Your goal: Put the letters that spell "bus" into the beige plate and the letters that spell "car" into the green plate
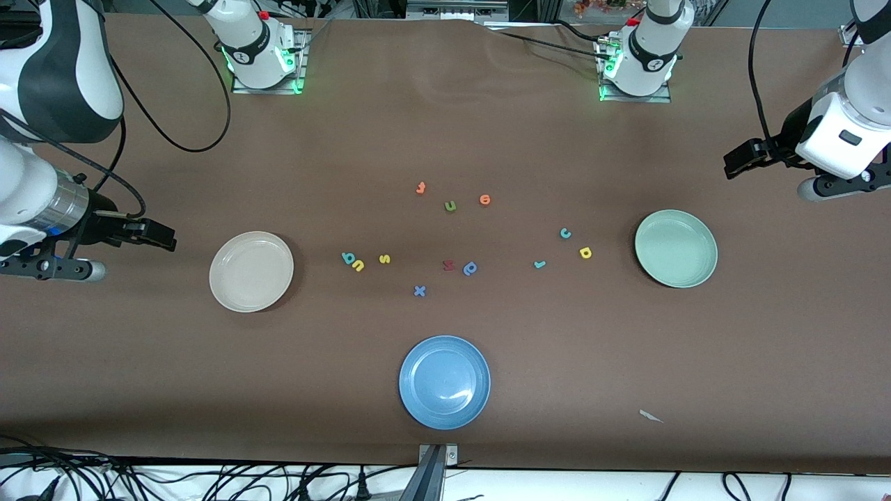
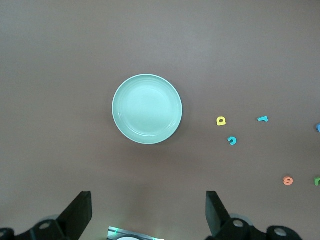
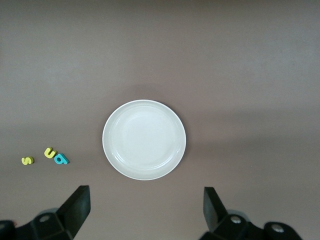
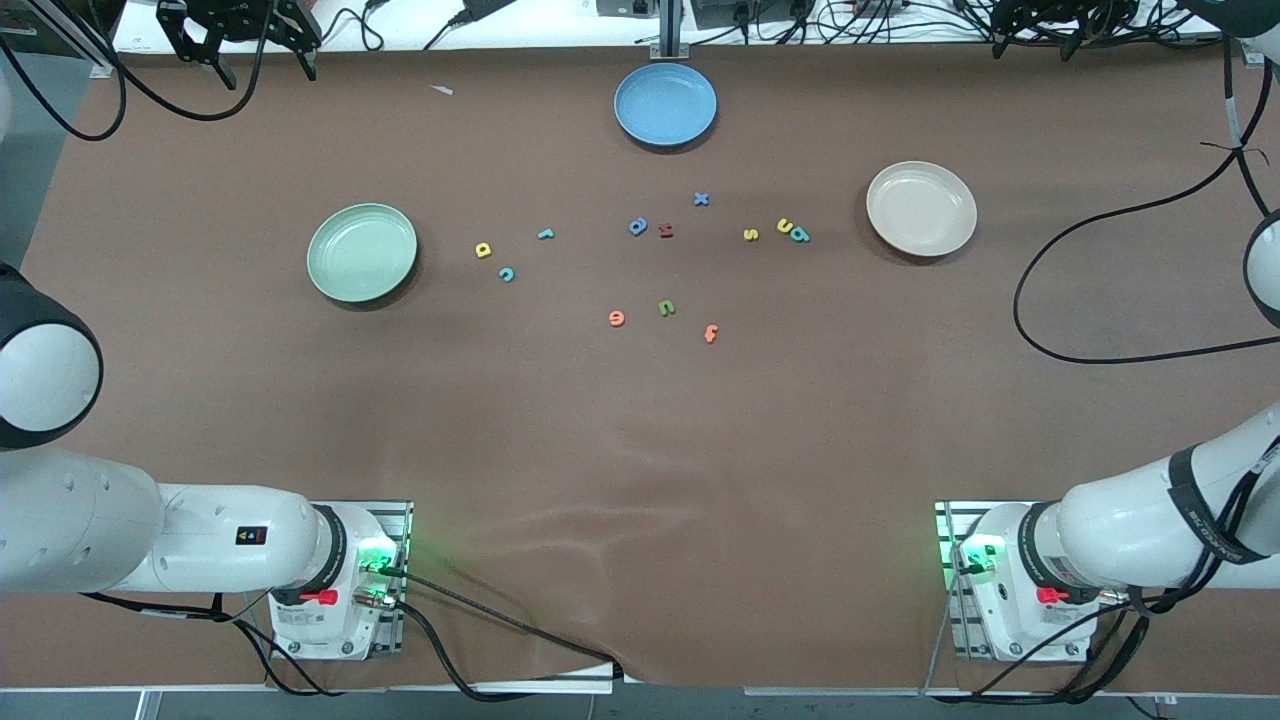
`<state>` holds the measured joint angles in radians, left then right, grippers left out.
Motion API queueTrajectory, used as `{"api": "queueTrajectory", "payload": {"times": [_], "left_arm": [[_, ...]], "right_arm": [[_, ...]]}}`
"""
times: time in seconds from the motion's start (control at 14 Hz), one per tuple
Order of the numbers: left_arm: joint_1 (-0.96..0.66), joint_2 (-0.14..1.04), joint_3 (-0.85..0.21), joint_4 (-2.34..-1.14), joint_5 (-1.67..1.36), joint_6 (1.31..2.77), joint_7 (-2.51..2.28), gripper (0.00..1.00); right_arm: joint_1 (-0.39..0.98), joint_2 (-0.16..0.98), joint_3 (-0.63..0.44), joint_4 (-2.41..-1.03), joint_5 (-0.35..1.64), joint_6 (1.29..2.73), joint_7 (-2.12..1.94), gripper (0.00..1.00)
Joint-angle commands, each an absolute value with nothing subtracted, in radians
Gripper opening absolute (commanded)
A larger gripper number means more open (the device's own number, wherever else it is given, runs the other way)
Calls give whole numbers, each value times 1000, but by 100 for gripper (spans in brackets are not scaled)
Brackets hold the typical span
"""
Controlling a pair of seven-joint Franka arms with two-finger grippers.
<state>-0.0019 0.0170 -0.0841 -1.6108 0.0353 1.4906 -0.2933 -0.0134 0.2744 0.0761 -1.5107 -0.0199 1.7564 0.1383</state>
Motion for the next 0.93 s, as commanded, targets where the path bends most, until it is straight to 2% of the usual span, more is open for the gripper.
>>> {"api": "queueTrajectory", "payload": {"times": [0.0, 0.86], "left_arm": [[5, 3, -89, -1594, -12, 1477, -282, 100], [8, -3, -86, -1601, -46, 1476, -284, 100]], "right_arm": [[-12, 268, 78, -1509, -21, 1749, 140, 100], [-12, 268, 80, -1511, -15, 1746, 146, 100]]}}
